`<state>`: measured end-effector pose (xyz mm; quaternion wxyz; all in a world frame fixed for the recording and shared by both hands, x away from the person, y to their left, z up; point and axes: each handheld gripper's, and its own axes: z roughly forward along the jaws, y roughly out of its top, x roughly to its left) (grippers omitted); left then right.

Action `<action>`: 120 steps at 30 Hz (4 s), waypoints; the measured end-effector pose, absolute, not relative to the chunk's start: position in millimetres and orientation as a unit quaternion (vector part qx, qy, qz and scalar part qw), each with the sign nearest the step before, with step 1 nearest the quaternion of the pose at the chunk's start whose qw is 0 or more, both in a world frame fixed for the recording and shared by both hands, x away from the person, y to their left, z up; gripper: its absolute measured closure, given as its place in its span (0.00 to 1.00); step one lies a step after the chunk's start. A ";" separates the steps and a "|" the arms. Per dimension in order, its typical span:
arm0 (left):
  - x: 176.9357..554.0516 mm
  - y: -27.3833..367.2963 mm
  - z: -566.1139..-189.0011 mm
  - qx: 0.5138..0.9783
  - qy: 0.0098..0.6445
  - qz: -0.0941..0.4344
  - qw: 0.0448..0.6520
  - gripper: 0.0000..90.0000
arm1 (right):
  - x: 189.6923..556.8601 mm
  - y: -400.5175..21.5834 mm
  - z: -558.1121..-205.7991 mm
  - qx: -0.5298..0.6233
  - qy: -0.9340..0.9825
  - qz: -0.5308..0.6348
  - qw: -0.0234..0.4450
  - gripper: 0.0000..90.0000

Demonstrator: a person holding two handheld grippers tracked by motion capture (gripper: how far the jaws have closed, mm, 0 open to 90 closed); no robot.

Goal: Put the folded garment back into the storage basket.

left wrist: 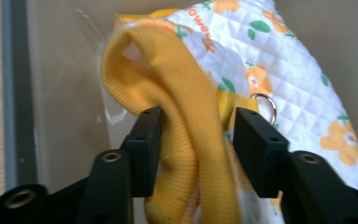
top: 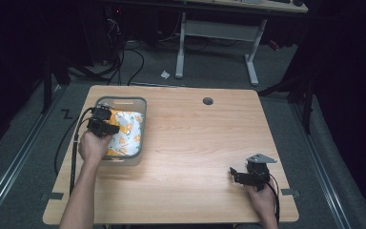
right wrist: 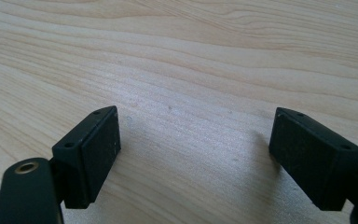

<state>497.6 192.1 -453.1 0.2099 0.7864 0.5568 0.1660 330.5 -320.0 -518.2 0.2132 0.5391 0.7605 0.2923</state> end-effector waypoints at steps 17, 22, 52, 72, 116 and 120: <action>474.9 183.8 -428.7 0.765 0.538 0.202 0.292 0.46 | 330.4 -320.0 -518.2 0.539 0.761 0.292 0.213 0.18; 465.5 175.8 -422.2 0.766 0.522 0.205 0.314 0.45 | 330.4 -320.0 -518.2 0.539 0.761 0.292 0.213 0.18; 425.6 136.6 -397.1 0.771 0.460 0.200 0.393 0.44 | 330.4 -320.0 -518.2 0.539 0.760 0.292 0.213 0.18; 409.0 125.2 -393.6 0.769 0.445 0.186 0.419 0.43 | 330.4 -320.0 -518.2 0.539 0.760 0.292 0.213 0.18; 379.1 95.2 -404.5 0.774 0.412 0.153 0.456 0.43 | 330.4 -320.0 -518.2 0.539 0.760 0.292 0.213 0.18; 378.6 93.2 -405.2 0.773 0.412 0.149 0.459 0.43 | 330.4 -320.0 -518.2 0.539 0.761 0.292 0.213 0.18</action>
